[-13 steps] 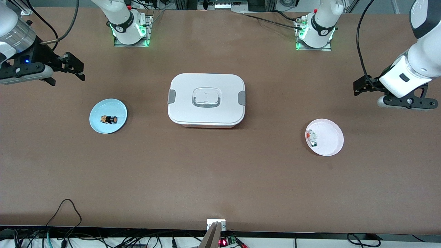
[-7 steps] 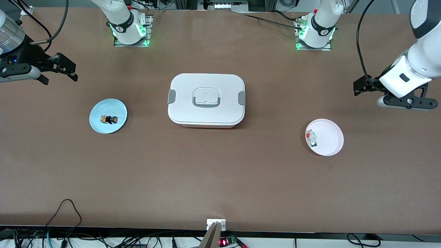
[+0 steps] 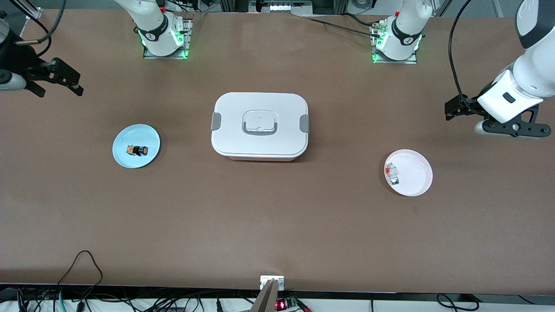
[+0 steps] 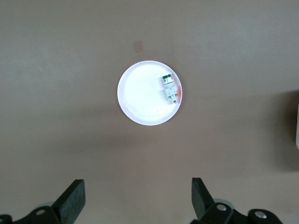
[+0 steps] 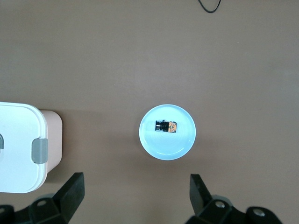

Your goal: Transfer orange switch to right arm and place

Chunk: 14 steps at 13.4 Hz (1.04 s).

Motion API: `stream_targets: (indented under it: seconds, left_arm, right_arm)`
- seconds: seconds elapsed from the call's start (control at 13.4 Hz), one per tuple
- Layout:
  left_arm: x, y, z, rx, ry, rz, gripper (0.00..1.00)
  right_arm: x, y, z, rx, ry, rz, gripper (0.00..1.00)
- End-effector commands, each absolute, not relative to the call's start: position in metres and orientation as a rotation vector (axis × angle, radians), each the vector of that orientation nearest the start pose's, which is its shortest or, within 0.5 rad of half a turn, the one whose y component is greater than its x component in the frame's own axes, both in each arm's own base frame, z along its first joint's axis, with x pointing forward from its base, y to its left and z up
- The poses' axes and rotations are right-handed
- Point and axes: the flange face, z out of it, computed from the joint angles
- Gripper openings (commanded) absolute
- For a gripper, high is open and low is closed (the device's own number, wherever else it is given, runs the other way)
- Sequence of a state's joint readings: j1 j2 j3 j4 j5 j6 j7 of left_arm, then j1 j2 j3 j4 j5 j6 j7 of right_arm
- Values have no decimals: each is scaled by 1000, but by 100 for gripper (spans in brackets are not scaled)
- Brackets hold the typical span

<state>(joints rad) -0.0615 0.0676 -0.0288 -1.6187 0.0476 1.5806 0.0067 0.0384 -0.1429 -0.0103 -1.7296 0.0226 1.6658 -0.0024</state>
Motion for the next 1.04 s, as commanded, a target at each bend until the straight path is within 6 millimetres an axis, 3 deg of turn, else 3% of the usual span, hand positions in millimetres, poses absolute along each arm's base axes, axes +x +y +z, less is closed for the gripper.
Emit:
stream_targets:
  seconds: [0.0, 0.97]
  left_arm:
    - [564, -45, 568, -3102, 155, 163, 100]
    - [563, -45, 568, -3102, 155, 165, 100]
  right_arm:
    - [518, 23, 642, -3132, -43, -115, 100]
    - [519, 27, 645, -3143, -5, -124, 100]
